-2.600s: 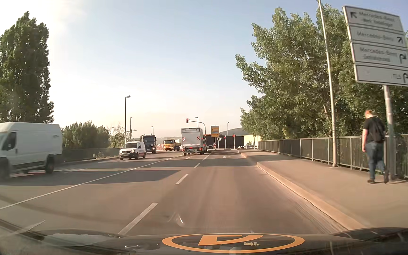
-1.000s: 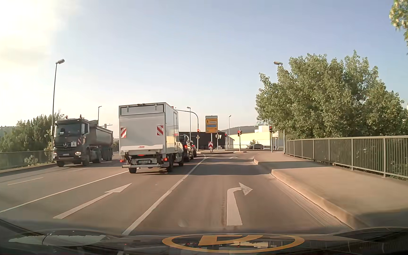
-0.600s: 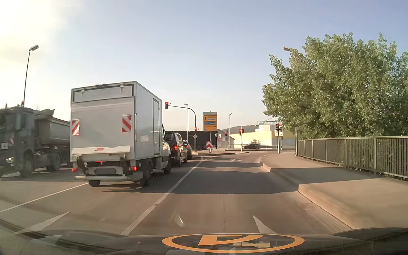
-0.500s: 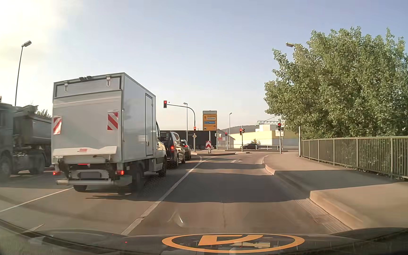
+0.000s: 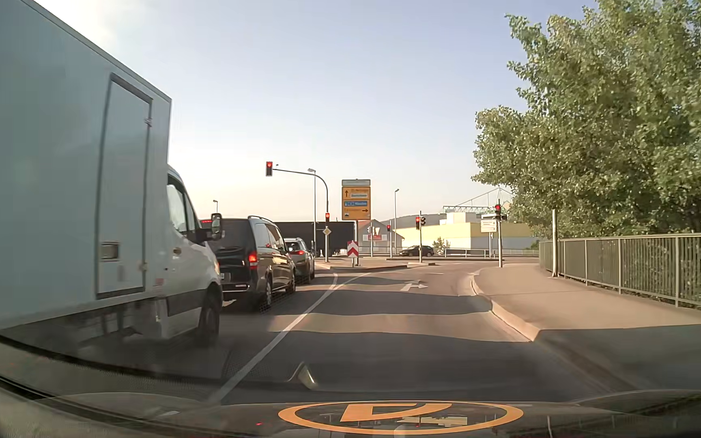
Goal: Follow the waypoints while adhering to traffic rules and regulations
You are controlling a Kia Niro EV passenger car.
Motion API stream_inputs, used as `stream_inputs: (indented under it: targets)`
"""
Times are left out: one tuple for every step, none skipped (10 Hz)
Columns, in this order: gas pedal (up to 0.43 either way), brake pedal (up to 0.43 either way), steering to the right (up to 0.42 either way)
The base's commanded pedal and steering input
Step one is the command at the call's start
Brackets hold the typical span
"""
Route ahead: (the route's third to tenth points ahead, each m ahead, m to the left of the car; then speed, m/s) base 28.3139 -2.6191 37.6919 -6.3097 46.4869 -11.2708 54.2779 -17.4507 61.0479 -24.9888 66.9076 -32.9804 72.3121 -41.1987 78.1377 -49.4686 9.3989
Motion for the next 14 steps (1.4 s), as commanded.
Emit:
stream_inputs:
  targets:
    - [0.000,0.201,0.008]
    - [0.000,0.207,0.010]
    - [0.000,0.220,0.012]
    - [0.000,0.232,0.014]
    - [0.000,0.238,0.016]
    - [0.000,0.232,0.018]
    - [0.000,0.238,0.020]
    - [0.000,0.244,0.023]
    - [0.000,0.244,0.028]
    - [0.000,0.250,0.034]
    - [0.000,0.262,0.039]
    - [0.000,0.268,0.043]
    - [0.000,0.268,0.048]
    - [0.000,0.274,0.051]
